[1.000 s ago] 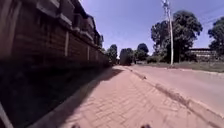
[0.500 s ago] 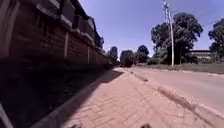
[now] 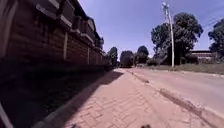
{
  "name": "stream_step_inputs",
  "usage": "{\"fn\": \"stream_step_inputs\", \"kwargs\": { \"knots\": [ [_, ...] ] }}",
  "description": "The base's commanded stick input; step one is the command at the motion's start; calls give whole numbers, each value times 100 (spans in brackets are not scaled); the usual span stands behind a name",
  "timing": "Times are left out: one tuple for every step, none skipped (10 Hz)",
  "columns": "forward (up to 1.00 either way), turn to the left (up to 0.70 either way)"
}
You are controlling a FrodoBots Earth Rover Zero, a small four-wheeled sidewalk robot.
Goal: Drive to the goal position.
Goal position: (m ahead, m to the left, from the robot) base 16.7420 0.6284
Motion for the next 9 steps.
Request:
{"fn": "stream_step_inputs", "kwargs": {
  "knots": [
    [30, 0],
    [30, 0],
    [30, 0],
    [30, 0],
    [30, 0],
    [30, 0],
    [30, 0],
    [30, 0],
    [30, 0]
  ]
}}
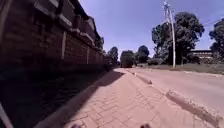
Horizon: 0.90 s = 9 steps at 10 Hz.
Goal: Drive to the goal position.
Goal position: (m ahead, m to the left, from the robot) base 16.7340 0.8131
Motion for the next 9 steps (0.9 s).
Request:
{"fn": "stream_step_inputs", "kwargs": {
  "knots": [
    [30, 0],
    [30, 0],
    [30, 0],
    [30, 0],
    [30, 0],
    [30, 0],
    [30, 0],
    [30, 0],
    [30, 0]
  ]
}}
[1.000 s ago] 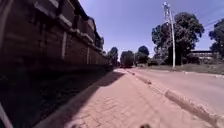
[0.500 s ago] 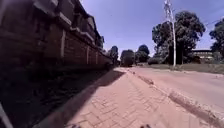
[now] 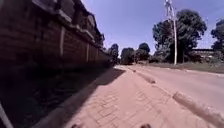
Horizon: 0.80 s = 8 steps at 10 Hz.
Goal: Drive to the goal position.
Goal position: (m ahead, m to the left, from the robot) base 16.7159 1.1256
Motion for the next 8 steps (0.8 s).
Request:
{"fn": "stream_step_inputs", "kwargs": {
  "knots": [
    [30, 0],
    [30, 0],
    [30, 0],
    [30, 0],
    [30, 0],
    [30, 0],
    [30, 0],
    [30, 0]
  ]
}}
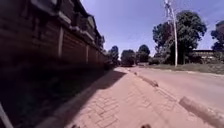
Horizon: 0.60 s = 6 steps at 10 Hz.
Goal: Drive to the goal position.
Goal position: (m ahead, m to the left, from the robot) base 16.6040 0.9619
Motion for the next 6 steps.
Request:
{"fn": "stream_step_inputs", "kwargs": {
  "knots": [
    [30, 0],
    [30, 0],
    [30, 0],
    [30, 0],
    [30, 0],
    [30, 0]
  ]
}}
